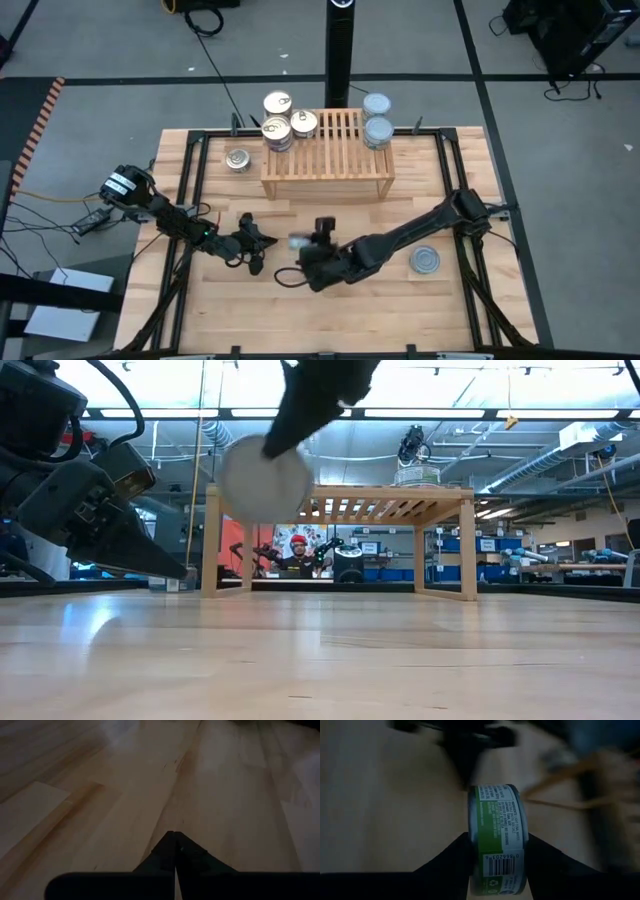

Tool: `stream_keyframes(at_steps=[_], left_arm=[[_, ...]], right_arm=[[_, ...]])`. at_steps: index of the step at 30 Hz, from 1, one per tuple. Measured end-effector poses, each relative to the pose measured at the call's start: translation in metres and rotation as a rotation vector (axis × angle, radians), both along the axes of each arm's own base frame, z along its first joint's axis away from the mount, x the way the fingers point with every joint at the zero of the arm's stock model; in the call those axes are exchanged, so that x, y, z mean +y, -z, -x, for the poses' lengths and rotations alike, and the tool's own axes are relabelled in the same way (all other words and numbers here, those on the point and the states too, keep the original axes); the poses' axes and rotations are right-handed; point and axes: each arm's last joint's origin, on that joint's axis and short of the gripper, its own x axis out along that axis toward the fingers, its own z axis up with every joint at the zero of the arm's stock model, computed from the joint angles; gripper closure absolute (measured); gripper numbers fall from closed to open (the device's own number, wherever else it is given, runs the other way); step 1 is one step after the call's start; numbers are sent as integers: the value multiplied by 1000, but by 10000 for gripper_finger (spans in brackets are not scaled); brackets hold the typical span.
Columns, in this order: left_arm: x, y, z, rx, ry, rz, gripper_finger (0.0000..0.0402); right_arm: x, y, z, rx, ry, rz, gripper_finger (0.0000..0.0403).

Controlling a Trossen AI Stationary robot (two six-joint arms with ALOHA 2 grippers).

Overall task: Stack canned seafood by type on shelf
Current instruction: Put the green tuna can on the shelf

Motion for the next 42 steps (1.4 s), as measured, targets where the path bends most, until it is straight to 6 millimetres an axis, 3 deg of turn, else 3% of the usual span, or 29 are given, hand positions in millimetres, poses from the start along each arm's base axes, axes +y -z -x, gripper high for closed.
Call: stream_keyframes(at_steps=[6, 10, 14, 23, 28, 33, 42], left_arm=[[0, 0, 0, 0, 0, 0, 395], [0, 0, 0, 0, 0, 0, 395], [0, 0, 0, 0, 0, 0, 395], [0, 0, 0, 2, 0, -1, 395], [0, 0, 0, 4, 0, -2, 395], [0, 1, 0, 10, 1, -6, 395], [0, 1, 0, 10, 4, -11, 395]], right_arm=[[-19, -49, 8, 111, 74, 367, 248], [-49, -71, 10, 210, 140, 549, 248], [-86, -86, 10, 305, 201, 615, 248], [-183, -89, 11, 495, 337, 612, 248], [-226, -87, 17, 546, 384, 529, 247], [-253, -85, 23, 557, 413, 448, 247], [-276, -85, 26, 543, 422, 375, 247]])
